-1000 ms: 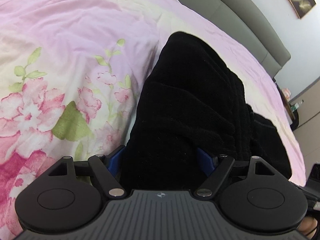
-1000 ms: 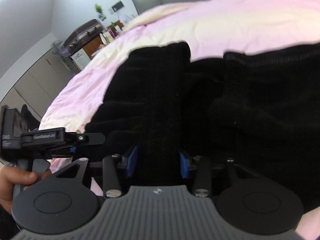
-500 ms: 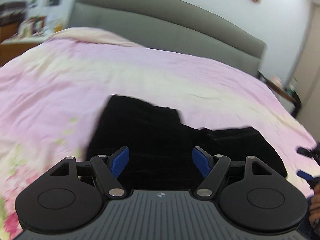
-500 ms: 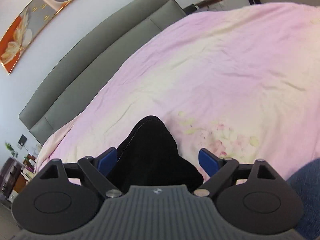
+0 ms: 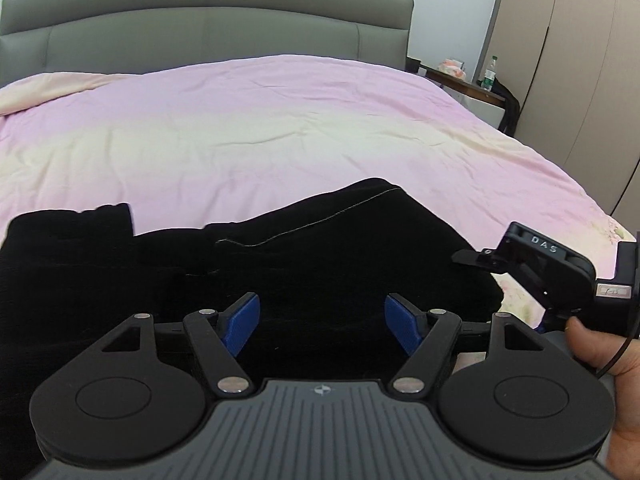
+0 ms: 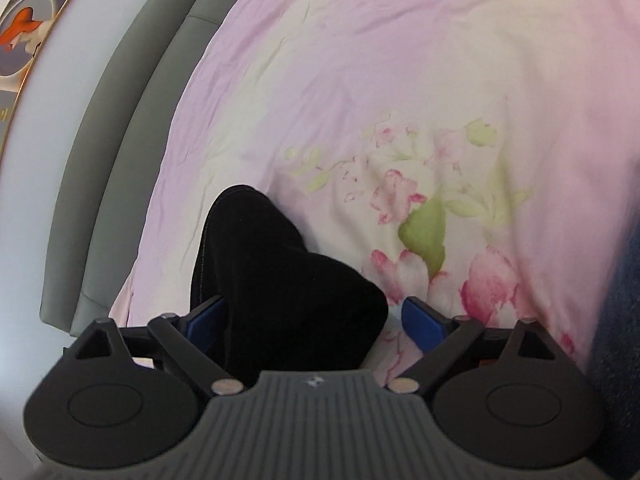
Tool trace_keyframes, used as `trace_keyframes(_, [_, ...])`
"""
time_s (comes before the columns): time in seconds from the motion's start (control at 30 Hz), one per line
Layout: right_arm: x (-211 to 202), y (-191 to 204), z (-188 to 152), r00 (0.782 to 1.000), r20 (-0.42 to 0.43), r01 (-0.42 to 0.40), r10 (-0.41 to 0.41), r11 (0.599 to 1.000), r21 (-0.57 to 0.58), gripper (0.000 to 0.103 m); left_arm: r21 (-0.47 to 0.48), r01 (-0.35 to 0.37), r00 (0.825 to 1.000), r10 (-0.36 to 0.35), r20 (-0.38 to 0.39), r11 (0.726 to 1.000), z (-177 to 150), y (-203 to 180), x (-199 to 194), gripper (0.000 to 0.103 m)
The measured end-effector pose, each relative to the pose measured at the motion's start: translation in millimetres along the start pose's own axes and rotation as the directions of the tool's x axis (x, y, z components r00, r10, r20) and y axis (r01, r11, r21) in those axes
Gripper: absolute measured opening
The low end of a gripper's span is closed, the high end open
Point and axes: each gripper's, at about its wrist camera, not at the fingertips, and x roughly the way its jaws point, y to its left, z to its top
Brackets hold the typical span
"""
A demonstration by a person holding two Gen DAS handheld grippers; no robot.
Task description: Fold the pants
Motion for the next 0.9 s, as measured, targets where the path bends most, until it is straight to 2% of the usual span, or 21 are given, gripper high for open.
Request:
trace_keyframes(0.2, [11.1, 6.3, -1.0, 1.0, 0.013, 0.022, -0.021, 0.999, -0.04, 0.097, 0.001, 0.011, 0.999, -0.011, -0.043, 1.0, -0.1, -2.4, 22.0, 0.084])
trace_keyframes(0.27, [17.5, 8.7, -2.1, 1.0, 0.002, 0.002, -0.002, 0.998, -0.064, 0.096, -0.009, 0.016, 0.997, -0.017, -0.074, 1.0, -1.6, -1.6, 33.1, 0.084])
trace_keyframes(0.3, [18.1, 9.7, -3.3, 1.0, -0.009, -0.019, 0.018, 0.997, -0.077, 0.093, -0.012, 0.018, 0.996, -0.019, -0.09, 1.0, -3.1, -1.7, 39.0, 0.084])
trace_keyframes(0.37, [15.1, 13.6, -4.9, 0.999, -0.024, -0.048, 0.046, 0.993, -0.11, 0.066, -0.023, 0.032, 0.99, -0.035, -0.133, 0.999, -7.8, -1.7, 49.8, 0.084])
trace_keyframes(0.4, [12.8, 14.4, -4.6, 0.998, -0.02, -0.06, 0.058, 0.991, -0.123, 0.06, -0.045, 0.047, 0.988, -0.054, -0.148, 0.998, -10.2, -0.1, 53.1, 0.084])
trace_keyframes(0.43, [10.5, 13.9, -3.4, 0.996, -0.019, -0.09, 0.088, 0.988, -0.123, 0.048, -0.077, 0.059, 0.986, -0.071, -0.154, 0.995, -12.7, 2.9, 55.3, 0.084])
trace_keyframes(0.47, [8.6, 13.8, -2.2, 0.993, -0.019, -0.121, 0.12, 0.986, -0.119, 0.043, -0.117, 0.064, 0.984, -0.083, -0.159, 0.991, -15.1, 6.8, 56.6, 0.084])
trace_keyframes(0.53, [4.0, 17.1, -3.0, 0.982, -0.012, -0.186, 0.187, 0.973, -0.134, 0.038, -0.148, 0.06, 0.982, -0.085, -0.168, 0.987, -17.5, 8.6, 58.0, 0.084])
trace_keyframes(0.63, [-0.3, 30.8, -9.2, 0.972, -0.012, -0.233, 0.237, 0.945, -0.229, 0.036, -0.086, 0.034, 0.981, -0.05, -0.187, 0.996, -13.6, 0.4, 54.5, 0.083])
trace_keyframes(0.67, [-0.5, 33.5, -9.9, 0.97, -0.011, -0.239, 0.244, 0.938, -0.25, 0.036, -0.075, 0.025, 0.981, -0.039, -0.192, 0.997, -8.5, -0.7, 48.3, 0.075])
trace_keyframes(0.73, [3.3, 32.7, -5.7, 0.971, -0.006, -0.231, 0.237, 0.942, -0.243, 0.036, -0.081, 0.03, 0.987, -0.042, -0.153, 0.996, 2.2, 2.2, 21.6, 0.061])
trace_keyframes(0.8, [5.1, 20.8, -1.7, 0.975, -0.01, -0.218, 0.22, 0.96, -0.172, 0.036, -0.094, 0.021, 0.999, -0.024, -0.03, 0.995, 6.5, 12.6, -20.6, 0.074])
trace_keyframes(0.83, [6.3, 14.3, 0.1, 0.977, -0.013, -0.214, 0.214, 0.968, -0.131, 0.035, -0.1, -0.008, 1.0, 0.01, 0.021, 0.995, 6.6, 20.2, -40.5, 0.09])
trace_keyframes(0.87, [7.3, 8.3, 1.4, 0.977, -0.016, -0.213, 0.212, 0.973, -0.09, 0.035, -0.112, -0.063, 0.995, 0.07, 0.066, 0.992, 5.0, 31.3, -60.8, 0.095])
trace_keyframes(0.9, [9.4, 3.7, 2.8, 0.976, -0.019, -0.217, 0.216, 0.975, -0.054, 0.035, -0.127, -0.122, 0.987, 0.133, 0.086, 0.984, 1.9, 43.0, -75.0, 0.095])
